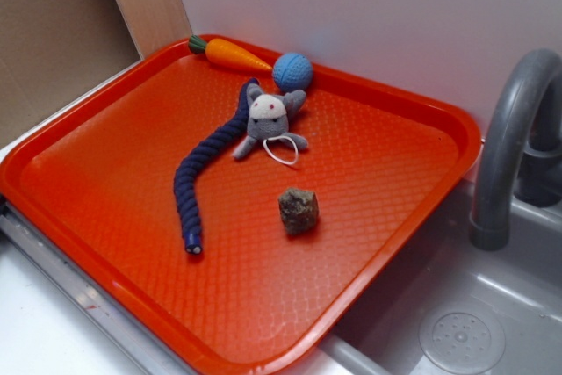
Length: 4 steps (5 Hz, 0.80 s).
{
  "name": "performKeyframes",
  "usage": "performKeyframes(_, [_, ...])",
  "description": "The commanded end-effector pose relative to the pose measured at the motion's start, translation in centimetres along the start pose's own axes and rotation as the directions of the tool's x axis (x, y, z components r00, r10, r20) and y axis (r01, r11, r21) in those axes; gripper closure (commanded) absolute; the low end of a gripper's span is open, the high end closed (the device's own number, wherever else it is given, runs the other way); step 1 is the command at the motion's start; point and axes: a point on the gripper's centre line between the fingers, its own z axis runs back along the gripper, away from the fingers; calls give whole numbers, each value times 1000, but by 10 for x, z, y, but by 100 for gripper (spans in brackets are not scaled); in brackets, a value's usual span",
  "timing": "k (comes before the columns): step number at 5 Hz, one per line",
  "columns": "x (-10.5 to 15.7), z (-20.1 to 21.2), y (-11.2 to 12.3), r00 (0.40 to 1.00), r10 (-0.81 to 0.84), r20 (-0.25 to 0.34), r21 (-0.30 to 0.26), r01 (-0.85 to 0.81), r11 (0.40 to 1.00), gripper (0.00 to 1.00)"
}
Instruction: Grab the rock.
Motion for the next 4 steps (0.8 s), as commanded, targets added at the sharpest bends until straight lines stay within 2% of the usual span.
performKeyframes(1, [0, 0, 0, 1000, 0, 0, 0, 0, 1000, 0])
performKeyframes(2, [40, -1, -50, 966, -252, 56, 30, 251, 968, 0])
performKeyframes(3, [58, -4, -95, 869, -487, 91, 53, 484, 874, 0])
performKeyframes(4, [67, -5, -148, 712, -688, 139, 94, 682, 725, 0])
